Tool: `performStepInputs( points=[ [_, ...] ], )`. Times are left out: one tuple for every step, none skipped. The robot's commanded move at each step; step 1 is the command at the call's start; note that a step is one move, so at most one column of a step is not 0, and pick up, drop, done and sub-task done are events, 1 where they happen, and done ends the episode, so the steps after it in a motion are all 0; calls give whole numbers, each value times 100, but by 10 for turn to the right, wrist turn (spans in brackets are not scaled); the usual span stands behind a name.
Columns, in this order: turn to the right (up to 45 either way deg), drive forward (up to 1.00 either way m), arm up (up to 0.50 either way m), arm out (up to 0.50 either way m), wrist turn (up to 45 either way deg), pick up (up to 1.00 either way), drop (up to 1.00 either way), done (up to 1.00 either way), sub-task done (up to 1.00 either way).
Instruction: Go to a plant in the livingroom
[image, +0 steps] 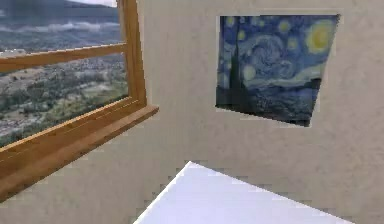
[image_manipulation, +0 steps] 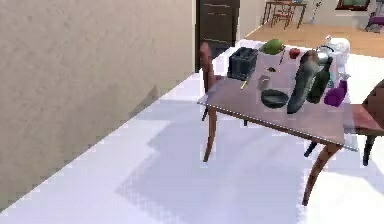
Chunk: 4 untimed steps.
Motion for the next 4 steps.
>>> performStepInputs(
  points=[
    [450, 0, 0, 0, 0, 0, 0, 0, 0],
    [450, 0, 0, 0, 0, 0, 0, 0, 0],
    [450, 0, 0, 0, 0, 0, 0, 0, 0],
    [300, 0, 0, 0, 0, 0, 0, 0, 0]
  ],
)
